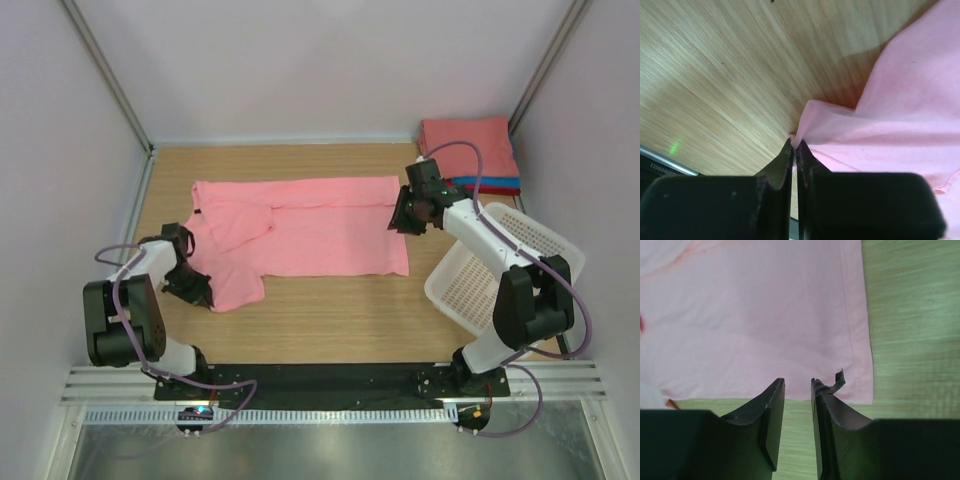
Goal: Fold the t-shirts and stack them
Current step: Fold the tshirt
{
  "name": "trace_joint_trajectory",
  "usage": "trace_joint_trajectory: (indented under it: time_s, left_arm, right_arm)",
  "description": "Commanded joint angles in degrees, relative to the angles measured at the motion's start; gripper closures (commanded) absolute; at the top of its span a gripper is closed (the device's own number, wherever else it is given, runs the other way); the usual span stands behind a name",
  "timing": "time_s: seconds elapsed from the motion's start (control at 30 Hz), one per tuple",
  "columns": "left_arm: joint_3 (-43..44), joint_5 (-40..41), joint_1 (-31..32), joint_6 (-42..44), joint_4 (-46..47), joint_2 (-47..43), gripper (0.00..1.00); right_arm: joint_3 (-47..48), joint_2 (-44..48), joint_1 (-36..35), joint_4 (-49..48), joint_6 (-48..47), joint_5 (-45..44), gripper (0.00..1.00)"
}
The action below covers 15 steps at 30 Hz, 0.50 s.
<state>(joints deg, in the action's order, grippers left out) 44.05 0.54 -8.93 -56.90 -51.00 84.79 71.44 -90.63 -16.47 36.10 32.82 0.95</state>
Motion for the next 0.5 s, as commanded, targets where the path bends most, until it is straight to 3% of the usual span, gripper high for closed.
trace_joint_trajectory:
  time_s: [0.0, 0.2, 0.3, 0.47]
  left_arm:
    - [3.0, 3.7, -0.2, 0.7, 0.2, -3.0, 0.99]
    - [6.8, 1.1, -0.2, 1.7, -1.6, -3.8, 1.0]
    - [7.0, 0.3, -0.3, 1.9, -1.7, -4.7, 1.0]
    - [8.2, 1.6, -0.2, 3.3, -3.1, -5.0, 1.0]
  right_arm:
    - [-3.9, 3.6, -3.0, 2.9, -2.6, -4.5, 0.65]
    - [-8.7, 4.9, -4.4, 6.3, -7.3, -5.9, 0.5]
    - [-7.8, 4.0, -4.4, 10.7, -10.2, -9.3, 0.5]
    - [-8.7, 4.7, -4.4, 10.0, -15.4, -6.2, 0.52]
